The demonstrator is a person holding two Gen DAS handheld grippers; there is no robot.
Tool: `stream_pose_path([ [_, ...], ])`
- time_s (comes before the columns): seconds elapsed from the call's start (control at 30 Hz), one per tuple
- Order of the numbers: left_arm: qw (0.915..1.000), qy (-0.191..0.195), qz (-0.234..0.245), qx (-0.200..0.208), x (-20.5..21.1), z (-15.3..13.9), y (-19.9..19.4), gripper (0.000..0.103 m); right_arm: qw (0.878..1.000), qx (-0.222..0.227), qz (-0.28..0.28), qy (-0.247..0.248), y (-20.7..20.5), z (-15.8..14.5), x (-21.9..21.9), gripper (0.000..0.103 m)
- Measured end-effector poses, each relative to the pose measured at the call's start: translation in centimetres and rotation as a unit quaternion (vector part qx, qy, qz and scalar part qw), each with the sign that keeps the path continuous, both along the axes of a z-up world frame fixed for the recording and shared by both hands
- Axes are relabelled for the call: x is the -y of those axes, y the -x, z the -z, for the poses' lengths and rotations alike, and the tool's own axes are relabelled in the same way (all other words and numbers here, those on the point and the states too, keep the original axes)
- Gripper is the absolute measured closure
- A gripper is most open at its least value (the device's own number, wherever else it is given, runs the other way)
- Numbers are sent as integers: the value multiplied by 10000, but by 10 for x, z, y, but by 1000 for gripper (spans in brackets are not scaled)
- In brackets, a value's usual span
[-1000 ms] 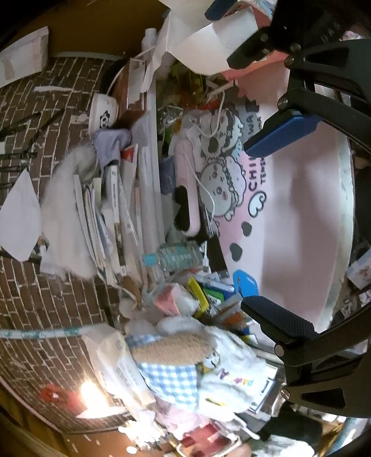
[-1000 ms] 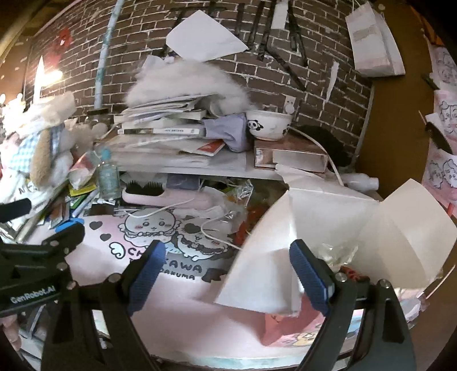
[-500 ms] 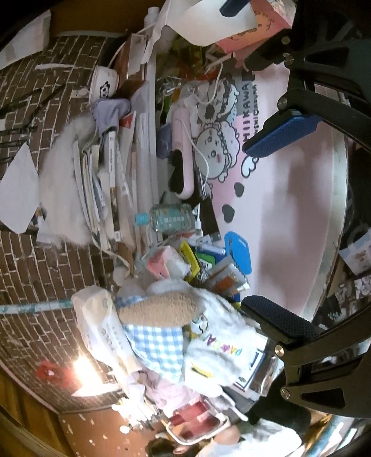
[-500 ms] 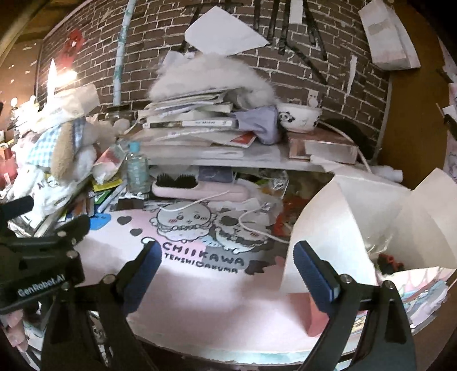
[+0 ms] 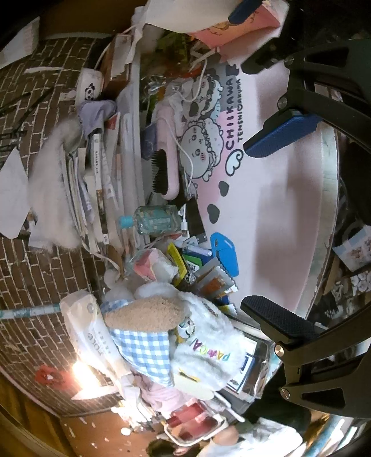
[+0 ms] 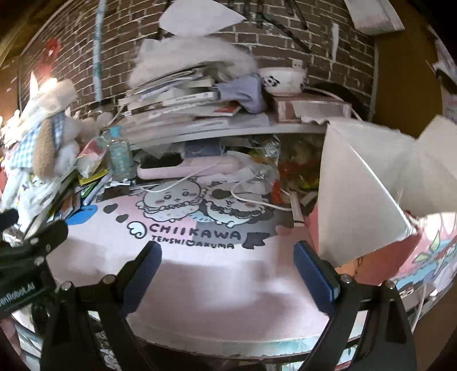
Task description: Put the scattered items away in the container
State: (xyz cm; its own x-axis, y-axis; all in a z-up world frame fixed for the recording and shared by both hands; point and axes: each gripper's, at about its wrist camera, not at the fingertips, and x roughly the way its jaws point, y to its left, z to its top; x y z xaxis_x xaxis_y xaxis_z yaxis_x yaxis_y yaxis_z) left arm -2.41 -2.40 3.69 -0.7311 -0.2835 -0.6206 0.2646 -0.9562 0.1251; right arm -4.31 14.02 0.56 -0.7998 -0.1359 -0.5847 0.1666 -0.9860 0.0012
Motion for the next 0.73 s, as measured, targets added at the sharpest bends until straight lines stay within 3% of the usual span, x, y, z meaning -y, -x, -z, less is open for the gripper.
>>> stream_pose_path([
  [0.73, 9997, -13, 196, 114, -15, 11, 4, 6, 9997, 33, 221, 111, 7, 5, -16, 11],
])
